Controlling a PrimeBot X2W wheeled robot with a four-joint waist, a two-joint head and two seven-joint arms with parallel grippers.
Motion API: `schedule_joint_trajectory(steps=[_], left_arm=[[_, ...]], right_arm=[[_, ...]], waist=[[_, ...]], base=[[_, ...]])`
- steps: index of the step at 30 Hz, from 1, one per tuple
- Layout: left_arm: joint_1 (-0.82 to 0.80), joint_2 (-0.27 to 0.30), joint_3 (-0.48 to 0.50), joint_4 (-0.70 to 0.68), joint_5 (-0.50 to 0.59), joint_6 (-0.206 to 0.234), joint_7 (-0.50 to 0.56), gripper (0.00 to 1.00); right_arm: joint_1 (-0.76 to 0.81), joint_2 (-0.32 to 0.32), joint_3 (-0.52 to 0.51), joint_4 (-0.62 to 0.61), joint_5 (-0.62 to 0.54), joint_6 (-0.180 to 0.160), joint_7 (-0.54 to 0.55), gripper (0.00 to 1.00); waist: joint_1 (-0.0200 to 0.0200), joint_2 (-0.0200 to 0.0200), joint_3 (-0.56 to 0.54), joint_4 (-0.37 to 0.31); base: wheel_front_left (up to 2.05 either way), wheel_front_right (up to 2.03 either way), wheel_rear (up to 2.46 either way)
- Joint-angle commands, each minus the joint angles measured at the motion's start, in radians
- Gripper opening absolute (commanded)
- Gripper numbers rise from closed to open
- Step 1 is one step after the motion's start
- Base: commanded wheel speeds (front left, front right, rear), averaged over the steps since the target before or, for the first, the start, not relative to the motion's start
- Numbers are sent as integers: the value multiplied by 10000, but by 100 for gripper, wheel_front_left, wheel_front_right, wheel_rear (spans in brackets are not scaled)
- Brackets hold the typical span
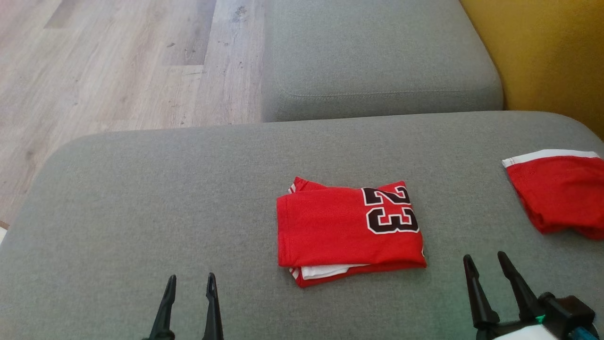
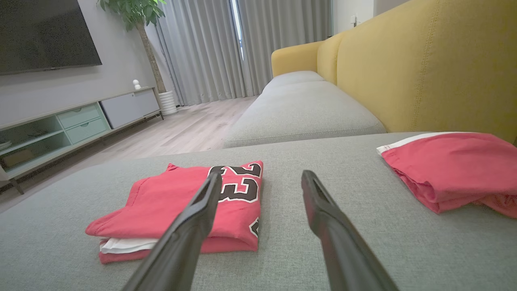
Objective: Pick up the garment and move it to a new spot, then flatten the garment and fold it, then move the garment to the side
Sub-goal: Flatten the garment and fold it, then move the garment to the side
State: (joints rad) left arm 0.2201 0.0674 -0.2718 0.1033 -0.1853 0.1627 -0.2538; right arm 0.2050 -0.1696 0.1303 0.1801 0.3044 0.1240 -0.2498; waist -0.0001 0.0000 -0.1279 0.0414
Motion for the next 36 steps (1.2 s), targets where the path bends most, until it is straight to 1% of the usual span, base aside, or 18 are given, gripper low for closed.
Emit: schedule_joint_trajectory(steps=[1,4,18,36], left_arm=[[-366,-125,371,-252,15,-42,-80,100],[-413,-133,393,-166,102,-156,-80,100],[-511,-164,498,-121,151,-342,-80,100],[-432,-170,397,-144,76,-362,-80,100]], right_arm=[[-335,-149,116,-358,-106,67,-119,100],[-319,-76,17,-400,-141,67,-119,100],[-307,-43,82,-408,-273,67,-120,100],[-295,-29,122,-321,-278,67,-120,100]], waist=[[1,0,7,22],[1,0,20,84],[1,0,23,142],[1,0,63,128]], base=[[0,0,0],[0,0,0],[0,0,0],[0,0,0]])
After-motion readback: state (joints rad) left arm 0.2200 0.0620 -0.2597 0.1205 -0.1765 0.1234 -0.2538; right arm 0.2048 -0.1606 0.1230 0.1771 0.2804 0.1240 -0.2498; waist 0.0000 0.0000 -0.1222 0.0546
